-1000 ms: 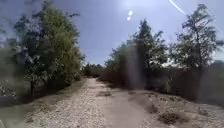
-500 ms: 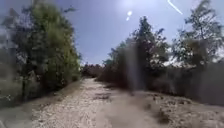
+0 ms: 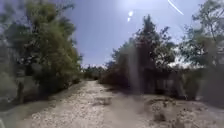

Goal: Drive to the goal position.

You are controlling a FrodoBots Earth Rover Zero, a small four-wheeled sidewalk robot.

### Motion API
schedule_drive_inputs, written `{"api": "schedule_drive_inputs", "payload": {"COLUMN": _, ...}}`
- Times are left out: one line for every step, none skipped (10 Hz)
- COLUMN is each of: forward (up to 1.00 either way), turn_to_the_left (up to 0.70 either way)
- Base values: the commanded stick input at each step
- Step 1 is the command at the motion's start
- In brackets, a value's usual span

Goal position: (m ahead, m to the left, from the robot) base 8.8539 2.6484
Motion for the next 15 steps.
{"api": "schedule_drive_inputs", "payload": {"forward": 0.7, "turn_to_the_left": 0.0}}
{"api": "schedule_drive_inputs", "payload": {"forward": 0.7, "turn_to_the_left": 0.0}}
{"api": "schedule_drive_inputs", "payload": {"forward": 0.7, "turn_to_the_left": 0.0}}
{"api": "schedule_drive_inputs", "payload": {"forward": 0.7, "turn_to_the_left": 0.0}}
{"api": "schedule_drive_inputs", "payload": {"forward": 0.7, "turn_to_the_left": 0.0}}
{"api": "schedule_drive_inputs", "payload": {"forward": 0.7, "turn_to_the_left": 0.12}}
{"api": "schedule_drive_inputs", "payload": {"forward": 0.7, "turn_to_the_left": 0.04}}
{"api": "schedule_drive_inputs", "payload": {"forward": 0.7, "turn_to_the_left": 0.0}}
{"api": "schedule_drive_inputs", "payload": {"forward": 0.7, "turn_to_the_left": 0.0}}
{"api": "schedule_drive_inputs", "payload": {"forward": 0.7, "turn_to_the_left": 0.0}}
{"api": "schedule_drive_inputs", "payload": {"forward": 0.7, "turn_to_the_left": 0.0}}
{"api": "schedule_drive_inputs", "payload": {"forward": 0.7, "turn_to_the_left": 0.0}}
{"api": "schedule_drive_inputs", "payload": {"forward": 0.7, "turn_to_the_left": 0.0}}
{"api": "schedule_drive_inputs", "payload": {"forward": 0.7, "turn_to_the_left": 0.0}}
{"api": "schedule_drive_inputs", "payload": {"forward": 0.7, "turn_to_the_left": 0.0}}
